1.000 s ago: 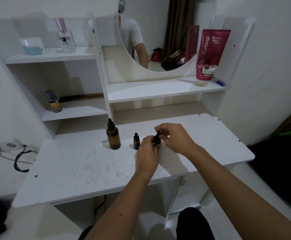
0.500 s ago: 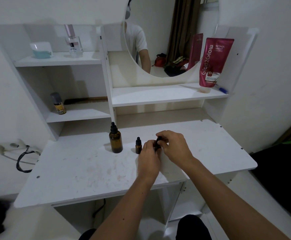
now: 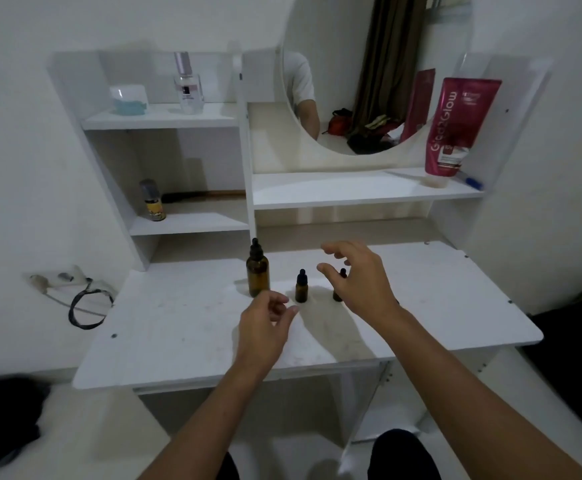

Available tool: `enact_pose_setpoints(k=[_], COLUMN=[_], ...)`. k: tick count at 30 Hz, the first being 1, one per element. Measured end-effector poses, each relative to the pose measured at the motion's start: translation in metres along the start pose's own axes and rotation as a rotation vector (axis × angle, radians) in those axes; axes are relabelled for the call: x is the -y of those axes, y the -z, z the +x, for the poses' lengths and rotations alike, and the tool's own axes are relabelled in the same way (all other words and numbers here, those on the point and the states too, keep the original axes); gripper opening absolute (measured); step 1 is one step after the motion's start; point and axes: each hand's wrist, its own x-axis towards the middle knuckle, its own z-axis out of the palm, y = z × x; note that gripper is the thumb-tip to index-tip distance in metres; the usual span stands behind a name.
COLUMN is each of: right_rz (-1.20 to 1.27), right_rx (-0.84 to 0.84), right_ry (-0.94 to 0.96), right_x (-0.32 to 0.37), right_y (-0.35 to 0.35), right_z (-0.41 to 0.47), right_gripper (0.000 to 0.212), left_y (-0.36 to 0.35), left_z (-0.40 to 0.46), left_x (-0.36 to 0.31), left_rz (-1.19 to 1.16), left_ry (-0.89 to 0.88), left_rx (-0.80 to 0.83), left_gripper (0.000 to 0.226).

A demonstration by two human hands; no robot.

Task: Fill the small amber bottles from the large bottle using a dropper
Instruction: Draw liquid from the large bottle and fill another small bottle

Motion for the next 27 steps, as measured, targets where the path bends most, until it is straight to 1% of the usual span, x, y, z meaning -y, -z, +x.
enact_pose_setpoints(k=[3,5,7,9,10,12,14,16,21,24,27], right_rz=[0.032,0.070,0.118,0.154,0.162,0.188,0.214,0.229,0.278,0.265,0.252], right_rx=[0.056,0.091,0.112,0.136,0.153,0.183,0.187,0.172,0.132,0.109,0.094], right_ry=[0.038,0.037,0.024,0.009,0.003,-0.016,-0.038,-0.058,-0.147,-0.170,-0.167], right_x=[0.021,0.034,0.046,0.055,0.059,0.063,0.065,0.067,0.068,0.070,0.072], right_y=[-0.020,-0.033,-0.045,-0.055,-0.059,-0.067,-0.072,-0.077,-0.082,-0.084,-0.086], right_z=[0.006,0.013,0.020,0.027,0.031,0.038,0.043,0.045,0.052,0.054,0.055], right_gripper=[0.034,0.035,0.037,0.038,0.038,0.036,0.030,0.023,0.004,0.008,0.006], left_y=[0.025,0.033,0.034,0.031,0.029,0.027,0.026,0.026,0.025,0.025,0.025], left_z=[0.012,0.022,0.033,0.042,0.045,0.049,0.050,0.051,0.051,0.051,0.052], left_x=[0.009,0.014,0.018,0.020,0.021,0.024,0.026,0.028,0.030,0.030,0.031], left_rz=[-0.013,-0.022,-0.045,-0.070,-0.064,-0.045,-0.033,-0.022,-0.005,0.003,0.012], left_ry=[0.082,0.104,0.115,0.137,0.138,0.117,0.102,0.097,0.085,0.094,0.105], left_rx=[-0.140,-0.183,-0.170,-0.117,-0.096,-0.078,-0.081,-0.088,-0.095,-0.085,-0.079], left_gripper=[0.039,0.053,0.067,0.073,0.071,0.059,0.046,0.040,0.039,0.040,0.043])
